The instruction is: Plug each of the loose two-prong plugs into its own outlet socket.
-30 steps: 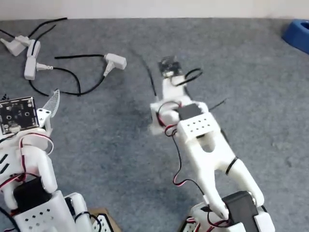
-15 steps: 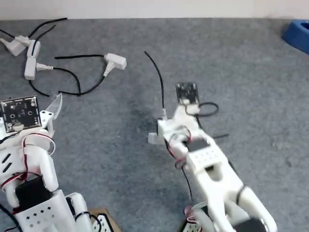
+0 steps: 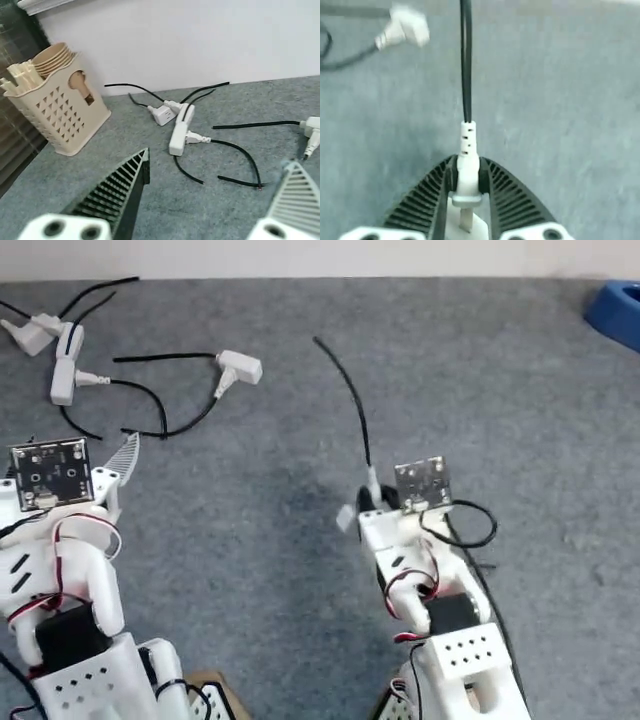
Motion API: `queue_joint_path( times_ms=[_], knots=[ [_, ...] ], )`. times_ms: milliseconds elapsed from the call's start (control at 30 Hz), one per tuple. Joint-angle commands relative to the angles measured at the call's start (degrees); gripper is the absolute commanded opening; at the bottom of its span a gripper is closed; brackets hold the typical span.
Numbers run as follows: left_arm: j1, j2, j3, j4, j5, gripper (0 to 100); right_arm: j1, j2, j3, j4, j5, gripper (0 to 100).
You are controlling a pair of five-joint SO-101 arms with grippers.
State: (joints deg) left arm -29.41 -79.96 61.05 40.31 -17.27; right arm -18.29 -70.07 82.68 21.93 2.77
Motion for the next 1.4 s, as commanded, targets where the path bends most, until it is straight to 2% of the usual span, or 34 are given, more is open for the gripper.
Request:
queue_joint_path(
  times_ms=[0,167,300,400,467,533,633,733,933,1033,1133,1367],
  knots=[
    [2.07,0.04,-0.48,1.32,-0.44,38,2.42,-1.98,-5.14,-2.86,0.88,0.6],
    [2.59,0.04,-0.57,1.93,-0.53,38,5.49,-2.24,1.80,-9.54,1.85,0.6],
    [3.74,0.04,-0.22,2.73,-2.11,38,6.20,-2.24,11.38,-23.96,7.30,0.6],
    [5.49,0.04,-0.22,6.51,-4.22,38,5.76,-2.24,17.98,-35.12,12.66,0.6],
    [6.20,0.04,-0.57,7.38,-4.22,38,5.32,-2.24,20.62,-39.25,15.82,0.6],
    [6.37,0.04,-0.57,7.47,-4.13,38,5.14,-2.07,20.97,-39.16,18.02,0.6],
    [6.37,0.04,-0.22,7.65,-4.31,38,5.14,-2.15,20.97,-35.47,17.93,0.6],
    [6.37,0.04,-0.31,8.26,-4.57,38,2.95,-2.15,20.62,-26.86,12.22,0.6],
    [7.34,0.04,-0.04,10.29,-4.31,38,1.63,-1.71,0.22,7.69,5.71,0.5],
    [8.92,0.04,-0.22,12.92,-4.57,38,-0.48,-2.07,-2.59,18.33,5.89,0.5],
    [9.10,0.04,0.13,14.42,-5.36,38,-1.45,-2.15,-1.45,23.60,5.89,0.5],
    [9.10,0.04,0.04,14.77,-5.80,38,-3.82,-2.24,1.80,24.04,3.87,0.5]
  ],
)
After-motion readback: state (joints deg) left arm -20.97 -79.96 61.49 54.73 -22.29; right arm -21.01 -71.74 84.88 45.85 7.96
